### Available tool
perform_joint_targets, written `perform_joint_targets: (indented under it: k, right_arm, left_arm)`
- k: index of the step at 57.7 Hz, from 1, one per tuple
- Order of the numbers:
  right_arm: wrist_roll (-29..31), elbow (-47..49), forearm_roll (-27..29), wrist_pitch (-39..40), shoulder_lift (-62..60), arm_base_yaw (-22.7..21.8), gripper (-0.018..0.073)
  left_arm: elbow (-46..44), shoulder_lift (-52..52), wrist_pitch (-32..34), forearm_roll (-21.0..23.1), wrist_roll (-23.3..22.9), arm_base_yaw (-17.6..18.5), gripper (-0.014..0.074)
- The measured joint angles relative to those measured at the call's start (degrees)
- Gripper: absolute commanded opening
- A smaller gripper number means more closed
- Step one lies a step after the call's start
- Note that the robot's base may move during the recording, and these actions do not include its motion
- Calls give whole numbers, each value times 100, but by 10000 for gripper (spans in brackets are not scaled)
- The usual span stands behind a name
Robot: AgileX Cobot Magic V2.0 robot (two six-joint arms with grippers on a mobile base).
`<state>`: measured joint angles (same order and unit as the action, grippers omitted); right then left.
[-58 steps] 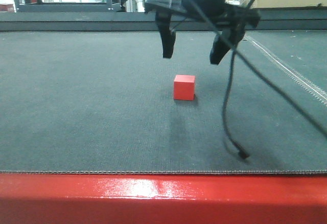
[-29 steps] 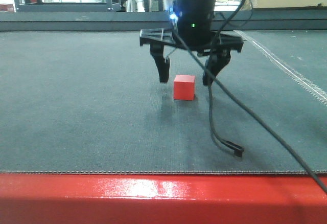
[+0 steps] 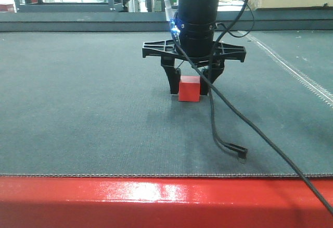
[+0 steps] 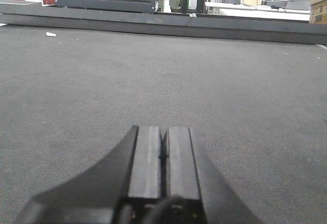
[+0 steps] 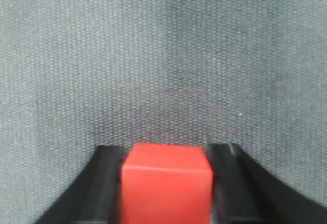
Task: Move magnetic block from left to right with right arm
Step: 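Lower the open right gripper over the red cube, then close the right gripper on the red cube and lift it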
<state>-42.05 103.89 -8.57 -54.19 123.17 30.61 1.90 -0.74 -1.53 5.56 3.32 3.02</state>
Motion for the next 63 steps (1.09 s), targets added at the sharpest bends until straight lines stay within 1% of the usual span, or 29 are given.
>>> perform_joint_targets:
  k: [6, 13, 24, 32, 37, 40, 55, 63]
  right_arm:
    - [111, 48, 0, -37, -45, 0, 224]
    - [491, 49, 20, -178, -270, -45, 224]
    - [1443, 23, 129, -483, -938, -312, 224]
    - [2072, -393, 175, -497, -1593, -541, 224]
    - [2378, -884, 190, -420, -2117, -725, 224]
    - [2477, -1350, 190, -314, -2546, -884, 224]
    - [2640, -3447, 192, 473, -4340, -1679, 224]
    - [2786, -4517, 192, 867, -5375, -1800, 224]
  left_arm:
    - [0, 0, 0, 0, 0, 0, -126]
    - [0, 0, 0, 0, 0, 0, -126]
    - [0, 0, 0, 0, 0, 0, -126]
    - [0, 0, 0, 0, 0, 0, -126]
    - [0, 0, 0, 0, 0, 0, -126]
    - [0, 0, 0, 0, 0, 0, -126]
    - [0, 0, 0, 0, 0, 0, -126]
    - [0, 0, 0, 0, 0, 0, -126]
